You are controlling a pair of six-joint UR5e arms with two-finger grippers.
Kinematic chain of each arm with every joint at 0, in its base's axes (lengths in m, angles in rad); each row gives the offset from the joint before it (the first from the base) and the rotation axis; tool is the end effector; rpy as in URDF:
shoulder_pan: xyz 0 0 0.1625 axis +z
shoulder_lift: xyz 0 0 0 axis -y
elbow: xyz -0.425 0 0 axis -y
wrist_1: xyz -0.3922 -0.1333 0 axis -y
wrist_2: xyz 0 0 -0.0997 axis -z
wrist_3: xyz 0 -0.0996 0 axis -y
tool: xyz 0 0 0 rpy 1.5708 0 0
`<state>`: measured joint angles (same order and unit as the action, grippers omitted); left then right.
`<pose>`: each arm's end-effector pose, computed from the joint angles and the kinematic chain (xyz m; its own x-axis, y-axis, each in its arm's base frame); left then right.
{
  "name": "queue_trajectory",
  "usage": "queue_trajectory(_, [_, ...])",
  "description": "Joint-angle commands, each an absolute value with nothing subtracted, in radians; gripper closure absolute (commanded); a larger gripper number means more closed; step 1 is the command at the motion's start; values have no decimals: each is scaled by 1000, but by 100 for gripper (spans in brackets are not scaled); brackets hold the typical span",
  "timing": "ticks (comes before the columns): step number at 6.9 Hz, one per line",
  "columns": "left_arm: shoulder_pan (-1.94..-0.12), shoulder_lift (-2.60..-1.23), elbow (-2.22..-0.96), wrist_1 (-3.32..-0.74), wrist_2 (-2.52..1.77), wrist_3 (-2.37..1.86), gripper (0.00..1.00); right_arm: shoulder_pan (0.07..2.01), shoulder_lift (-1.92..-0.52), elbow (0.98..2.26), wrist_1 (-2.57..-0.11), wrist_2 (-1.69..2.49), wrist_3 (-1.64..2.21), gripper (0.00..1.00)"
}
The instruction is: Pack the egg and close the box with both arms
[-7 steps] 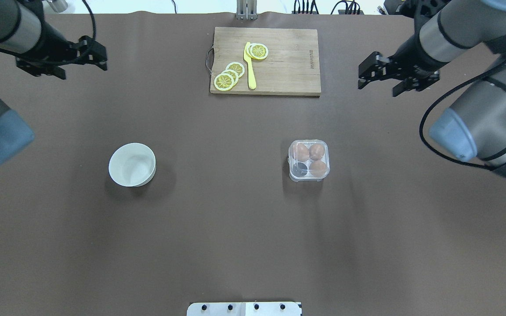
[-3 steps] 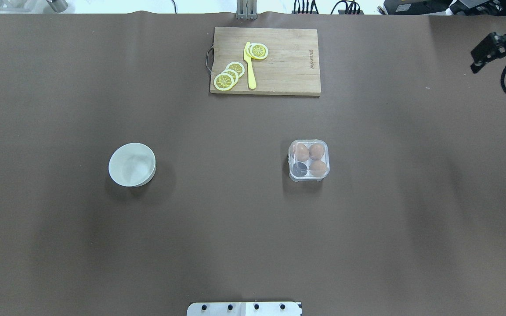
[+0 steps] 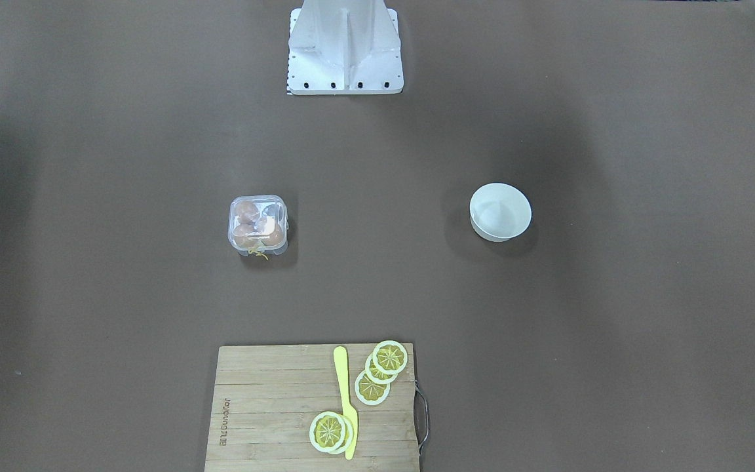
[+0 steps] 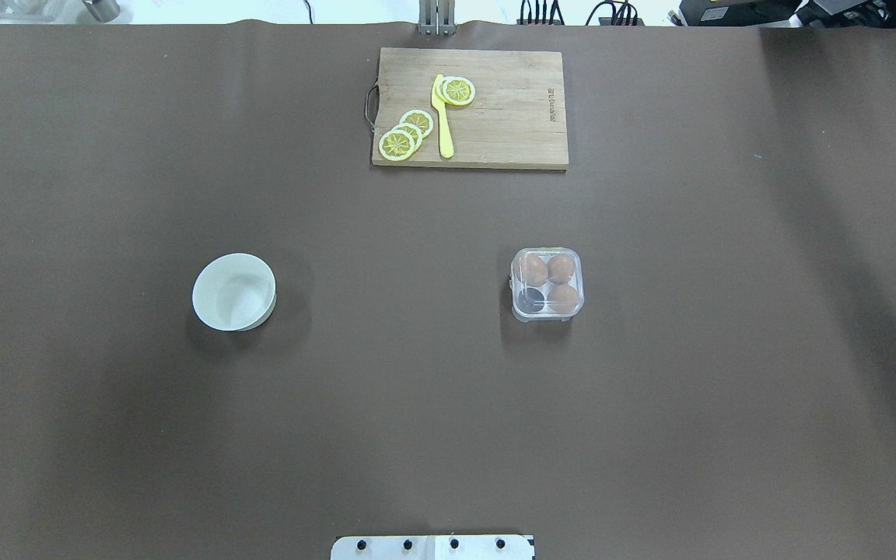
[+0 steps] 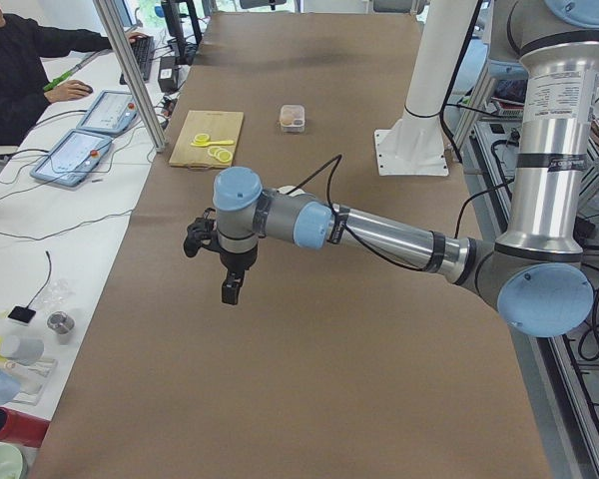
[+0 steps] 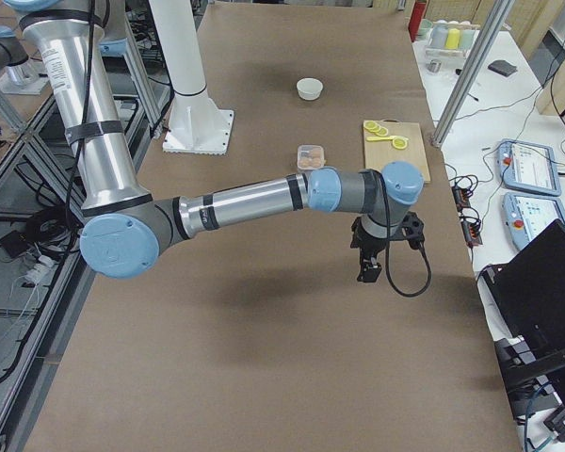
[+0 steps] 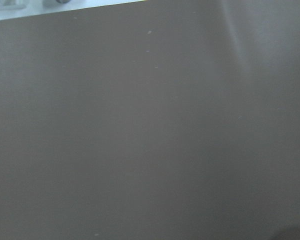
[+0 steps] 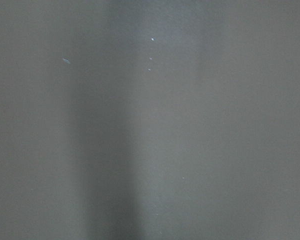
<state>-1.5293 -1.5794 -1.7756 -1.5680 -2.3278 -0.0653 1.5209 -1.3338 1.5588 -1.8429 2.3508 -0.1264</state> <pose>-0.0441 -0.5019 0.5544 0.7214 0.1095 -0.6838 0.0065 0.9863 0.1648 0.0343 -0.5808 0.5635 0.6997 -0.1281 0.7028 0.1391 0.9894 0.0419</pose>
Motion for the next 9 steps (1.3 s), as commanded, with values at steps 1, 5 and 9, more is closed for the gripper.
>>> queue_trajectory(1, [-1565,-1525,-1729,-1572,-2382,-60,2,1587,-1429,1535,-1775,2370,-190,0])
queue_trajectory(5, [-1565,-1526,-1690,-1569,-2318,-66,2,1589,-1445,1539,-1764,2372,-176,0])
queue_trajectory(9, [-1565,-1526,-1689,-1568,-2316,-63,2,1591,-1445,1545,-1764,2373,-175,0])
